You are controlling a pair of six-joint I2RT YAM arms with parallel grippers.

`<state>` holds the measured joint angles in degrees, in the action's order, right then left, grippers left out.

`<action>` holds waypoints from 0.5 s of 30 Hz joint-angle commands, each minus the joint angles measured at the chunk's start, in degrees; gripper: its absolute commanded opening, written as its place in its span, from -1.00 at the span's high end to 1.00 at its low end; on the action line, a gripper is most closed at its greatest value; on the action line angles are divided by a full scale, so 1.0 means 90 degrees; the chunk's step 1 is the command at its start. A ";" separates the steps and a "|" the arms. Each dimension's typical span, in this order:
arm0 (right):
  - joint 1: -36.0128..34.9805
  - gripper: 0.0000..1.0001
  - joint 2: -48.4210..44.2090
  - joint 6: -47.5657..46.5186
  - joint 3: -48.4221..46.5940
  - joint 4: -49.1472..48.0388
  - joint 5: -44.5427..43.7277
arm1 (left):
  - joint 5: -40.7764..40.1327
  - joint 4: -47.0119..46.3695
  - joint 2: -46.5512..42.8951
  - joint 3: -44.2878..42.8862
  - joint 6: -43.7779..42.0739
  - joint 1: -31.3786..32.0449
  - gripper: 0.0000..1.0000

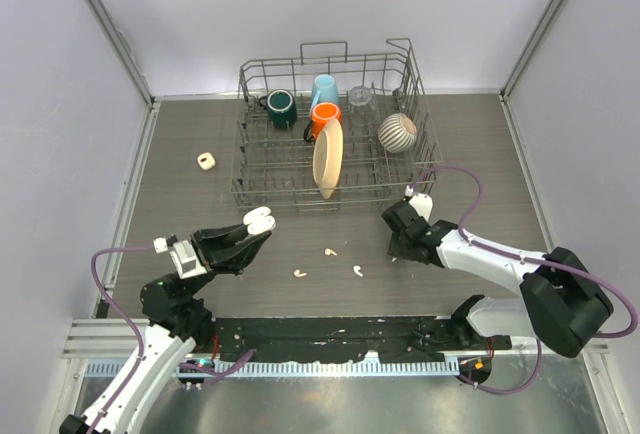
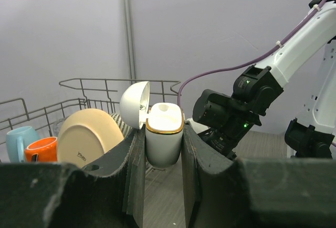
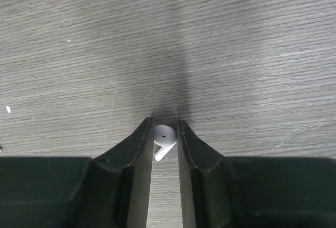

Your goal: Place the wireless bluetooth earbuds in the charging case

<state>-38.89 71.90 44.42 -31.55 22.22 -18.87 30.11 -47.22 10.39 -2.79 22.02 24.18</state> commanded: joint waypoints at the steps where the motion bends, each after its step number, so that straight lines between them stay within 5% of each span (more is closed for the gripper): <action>1: -0.0092 0.55 0.0214 0.0210 -0.0049 0.0256 -0.0120 | 0.0092 -0.0075 0.0037 0.0007 -0.0083 -0.0031 1.00; 15: -0.0571 0.98 -0.1287 -0.0385 -0.0537 0.0217 -0.0413 | -0.0220 0.0246 -0.0120 0.0007 -0.0152 -0.0021 1.00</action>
<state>-42.52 66.15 43.46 -32.36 24.97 -19.73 30.00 -45.23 10.04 -2.79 21.80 24.18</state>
